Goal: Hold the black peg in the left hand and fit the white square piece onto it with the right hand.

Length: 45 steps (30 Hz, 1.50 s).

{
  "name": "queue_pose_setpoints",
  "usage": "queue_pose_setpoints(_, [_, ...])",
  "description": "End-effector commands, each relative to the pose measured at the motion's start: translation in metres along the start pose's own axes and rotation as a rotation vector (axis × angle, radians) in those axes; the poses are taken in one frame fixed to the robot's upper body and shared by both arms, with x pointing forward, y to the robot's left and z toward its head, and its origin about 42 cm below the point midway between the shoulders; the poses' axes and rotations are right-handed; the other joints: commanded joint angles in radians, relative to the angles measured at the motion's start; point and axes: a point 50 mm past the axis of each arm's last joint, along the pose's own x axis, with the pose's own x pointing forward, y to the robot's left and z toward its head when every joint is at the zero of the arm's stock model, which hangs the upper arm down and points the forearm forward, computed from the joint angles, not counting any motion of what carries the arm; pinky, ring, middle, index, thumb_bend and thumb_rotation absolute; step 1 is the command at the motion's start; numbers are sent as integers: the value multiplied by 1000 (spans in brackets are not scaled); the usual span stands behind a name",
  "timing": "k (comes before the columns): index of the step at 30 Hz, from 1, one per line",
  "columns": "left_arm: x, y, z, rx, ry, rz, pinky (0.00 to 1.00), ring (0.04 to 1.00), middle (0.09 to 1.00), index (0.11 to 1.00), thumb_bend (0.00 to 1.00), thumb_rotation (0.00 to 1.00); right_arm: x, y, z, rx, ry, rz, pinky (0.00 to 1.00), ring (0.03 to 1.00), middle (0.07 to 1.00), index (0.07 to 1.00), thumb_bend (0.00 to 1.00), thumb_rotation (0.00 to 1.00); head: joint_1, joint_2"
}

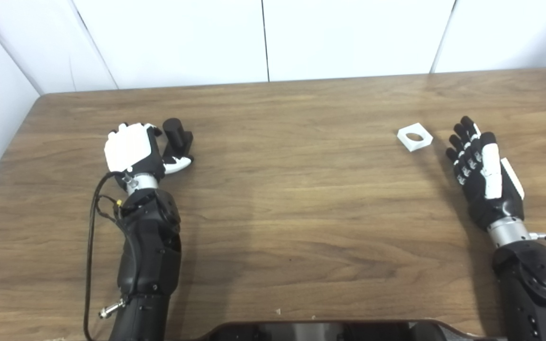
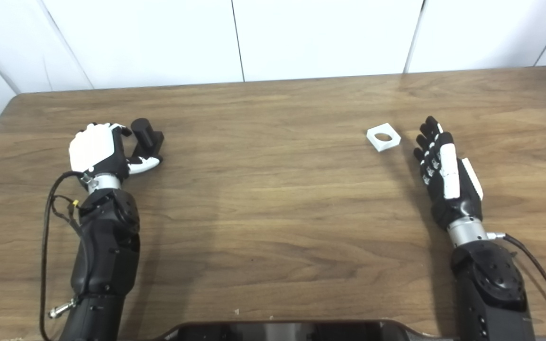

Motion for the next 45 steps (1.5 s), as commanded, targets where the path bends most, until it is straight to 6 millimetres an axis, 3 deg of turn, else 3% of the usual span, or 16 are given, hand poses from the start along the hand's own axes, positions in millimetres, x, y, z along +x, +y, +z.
queue_pose_setpoints(1, [12,22,15,7,-22,64,1000,993,904,735,760,419,-2,1,-6,20,-6,6,1000,1000,1000,1000,522,1000,1,1])
queue_pose_setpoints(29, [18,13,22,82,-12,28,992,1000,912,747,749,419,-5,-1,-10,33,-4,14,1000,1000,1000,1000,541,1000,0,2])
queue_pose_setpoints(45, [16,12,21,63,-23,38,999,1000,900,607,690,240,-1,-4,-6,39,-11,23,1000,1000,1000,1000,563,1000,4,3])
